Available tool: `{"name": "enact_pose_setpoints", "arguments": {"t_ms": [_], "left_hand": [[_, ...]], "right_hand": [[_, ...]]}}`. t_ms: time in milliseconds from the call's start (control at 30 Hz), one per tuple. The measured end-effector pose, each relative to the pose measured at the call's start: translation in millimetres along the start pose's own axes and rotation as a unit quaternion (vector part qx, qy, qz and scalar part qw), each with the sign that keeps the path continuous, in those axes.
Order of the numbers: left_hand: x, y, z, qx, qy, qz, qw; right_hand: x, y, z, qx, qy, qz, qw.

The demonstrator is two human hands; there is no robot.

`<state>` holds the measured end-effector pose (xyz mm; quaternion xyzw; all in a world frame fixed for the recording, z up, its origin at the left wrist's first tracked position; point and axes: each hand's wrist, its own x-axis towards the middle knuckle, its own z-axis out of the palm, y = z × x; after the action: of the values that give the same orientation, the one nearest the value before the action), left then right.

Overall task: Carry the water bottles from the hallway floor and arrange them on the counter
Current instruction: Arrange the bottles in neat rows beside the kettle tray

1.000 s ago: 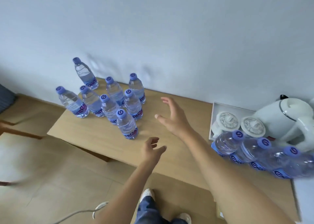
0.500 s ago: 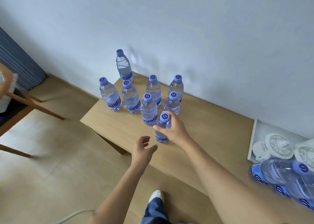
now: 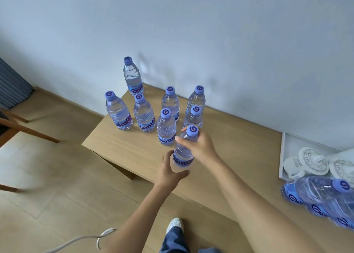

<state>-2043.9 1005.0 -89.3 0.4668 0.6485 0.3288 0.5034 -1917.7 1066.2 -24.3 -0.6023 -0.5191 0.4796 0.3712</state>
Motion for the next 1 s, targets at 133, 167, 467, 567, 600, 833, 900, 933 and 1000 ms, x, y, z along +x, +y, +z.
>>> {"name": "enact_pose_setpoints", "arguments": {"t_ms": [133,167,467,567,600,833,900,933,1000], "left_hand": [[-2.4,28.1,13.1,-0.100,0.017,0.086,0.991],[-2.9,36.7,16.1,-0.133,0.025,0.098,0.986],[-11.9,110.7,15.5,-0.178,0.000,0.199,0.964],[-15.0,133.7,9.1,-0.159,-0.042,0.224,0.961],[-16.8,140.9,7.4,-0.152,-0.060,0.229,0.960],[-25.7,182.9,-8.7,-0.106,-0.206,0.240,0.943],[-28.9,192.1,-13.0,-0.086,-0.243,0.245,0.935],[-30.4,195.6,-13.4,-0.083,-0.257,0.242,0.932],[-32.3,200.4,-11.5,-0.088,-0.266,0.234,0.931]], "right_hand": [[-5.1,-45.3,-12.8,-0.029,-0.017,-0.030,0.999],[-7.0,-57.4,-16.5,-0.043,-0.018,-0.037,0.998],[-28.0,-136.2,-54.9,-0.094,0.033,-0.061,0.993],[-33.5,-154.8,-71.5,-0.051,0.019,-0.083,0.995],[-35.1,-160.9,-78.2,-0.034,0.002,-0.096,0.995],[-35.9,-188.2,-125.9,0.104,-0.159,-0.143,0.971],[-34.9,-191.3,-130.5,0.138,-0.165,-0.152,0.965],[-35.1,-191.8,-130.3,0.159,-0.160,-0.156,0.962],[-35.8,-191.6,-127.4,0.196,-0.134,-0.157,0.959]]}}
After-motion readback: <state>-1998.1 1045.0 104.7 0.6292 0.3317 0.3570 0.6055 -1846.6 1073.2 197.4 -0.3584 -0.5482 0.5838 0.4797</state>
